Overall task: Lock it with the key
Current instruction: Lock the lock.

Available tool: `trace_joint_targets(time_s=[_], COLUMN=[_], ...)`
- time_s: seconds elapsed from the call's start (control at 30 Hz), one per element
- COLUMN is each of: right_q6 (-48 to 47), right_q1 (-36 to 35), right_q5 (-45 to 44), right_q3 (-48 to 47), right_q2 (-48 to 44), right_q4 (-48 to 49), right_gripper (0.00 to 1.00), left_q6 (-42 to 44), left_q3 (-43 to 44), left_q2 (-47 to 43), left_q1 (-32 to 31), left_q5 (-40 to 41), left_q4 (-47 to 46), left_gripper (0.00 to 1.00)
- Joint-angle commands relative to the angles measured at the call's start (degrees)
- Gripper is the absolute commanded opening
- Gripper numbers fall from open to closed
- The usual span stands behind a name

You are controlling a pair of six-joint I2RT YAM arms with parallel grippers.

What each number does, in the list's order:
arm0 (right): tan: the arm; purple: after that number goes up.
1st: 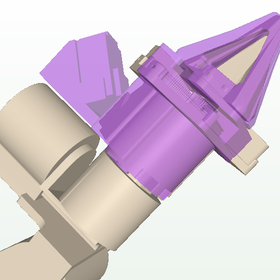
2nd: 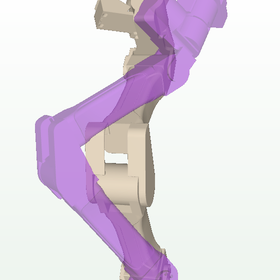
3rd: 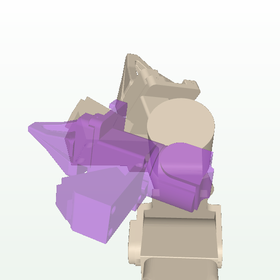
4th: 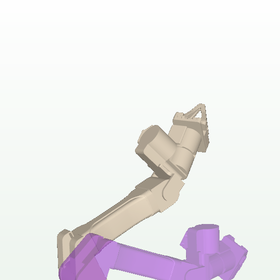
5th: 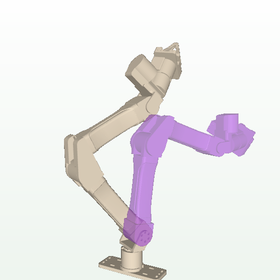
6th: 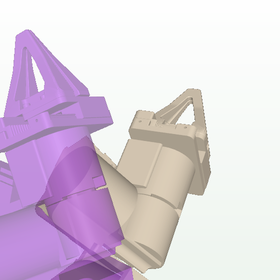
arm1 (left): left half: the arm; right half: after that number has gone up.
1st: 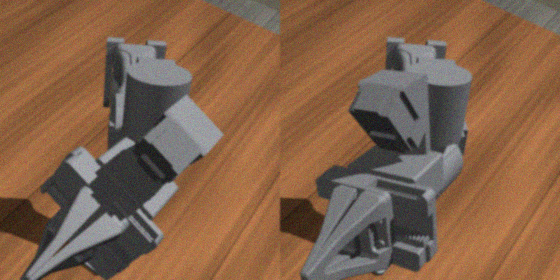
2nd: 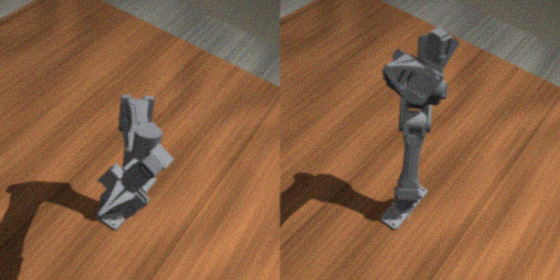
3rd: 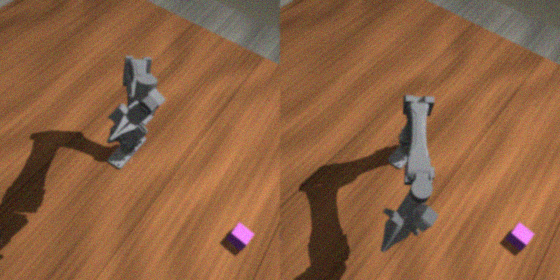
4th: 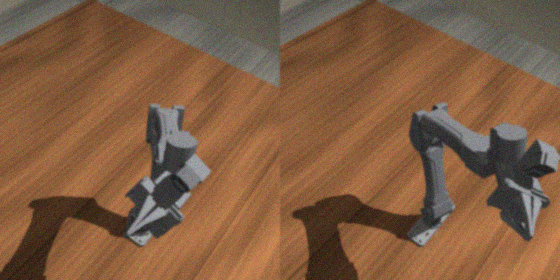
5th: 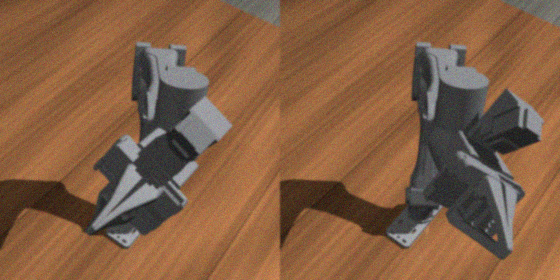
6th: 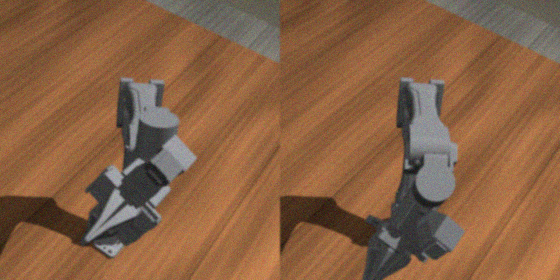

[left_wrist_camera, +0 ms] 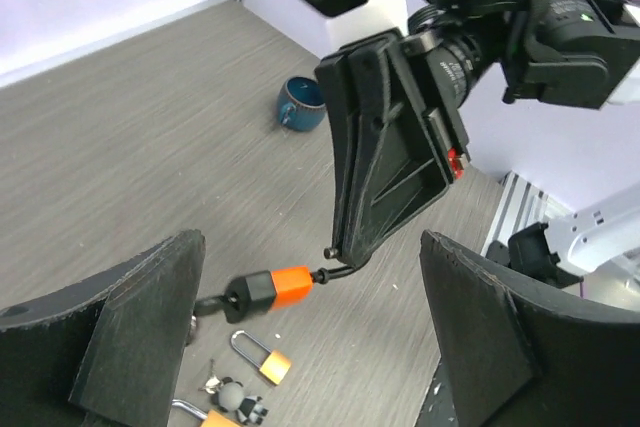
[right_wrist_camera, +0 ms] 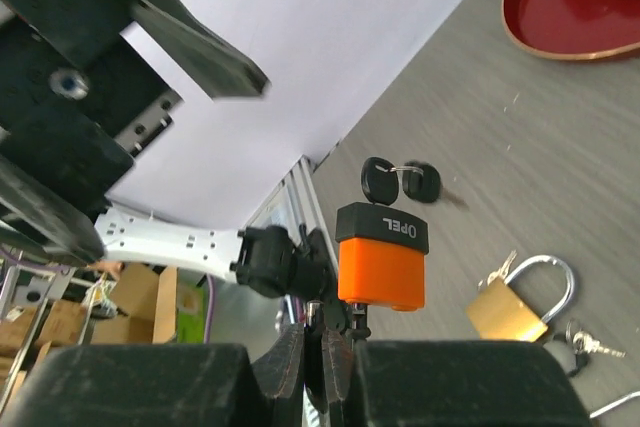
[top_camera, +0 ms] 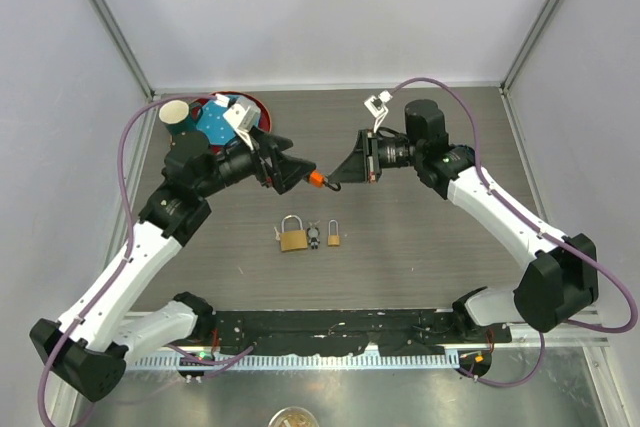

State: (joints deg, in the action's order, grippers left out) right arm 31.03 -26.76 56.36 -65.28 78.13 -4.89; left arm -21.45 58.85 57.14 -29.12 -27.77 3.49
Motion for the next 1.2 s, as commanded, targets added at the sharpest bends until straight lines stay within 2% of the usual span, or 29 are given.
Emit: trace_joint_targets(time_s=[0.0,0.17,0.23,0.37,0.77,0.87,1.07,1.17], right_q6=[-6.33,-6.86,-6.68,-5.72,-0.53,0.96,2.2,2.28], right_q1=[0.04,-0.04,-0.04,-0.04,-0.04,-0.04,-0.04,0.04], right_q5=[7.18,11.39,12.89,14.92,17.12,17.47,17.56,17.3], right_q3=[-2.75,-3.01,-3.45,-3.98,-3.45,-3.19,-2.84,-2.49], right_q2=[-1.22,-1.92,-1.93,-1.93,-2.89,-2.89,-2.98,-2.89], right_q4=[-4.69,-4.7,-4.7,-4.17,1.54,3.3,4.62,6.19], right_gripper=[0.01,0.01,0.01,0.01,0.02,0.01,0.01,0.01], left_q6=[11.23,17.84,20.73,21.19,15.57,13.9,13.1,13.02], left_q3=[3.11,2.76,4.07,4.87,-1.1,-2.16,-3.13,-3.13], left_q2=[-2.12,-2.83,-2.04,0.59,3.41,4.11,4.73,4.56], left_q1=[0.12,0.12,0.21,0.12,0.21,0.12,0.12,0.12], left_q5=[-5.71,-13.16,-15.2,-19.42,-22.94,-24.43,-24.88,-24.53], left_q4=[3.46,5.03,8.89,12.51,3.02,1.7,0.82,0.91], left_gripper=[0.92,0.96,1.0,1.0,0.99,0.96,0.82,0.67])
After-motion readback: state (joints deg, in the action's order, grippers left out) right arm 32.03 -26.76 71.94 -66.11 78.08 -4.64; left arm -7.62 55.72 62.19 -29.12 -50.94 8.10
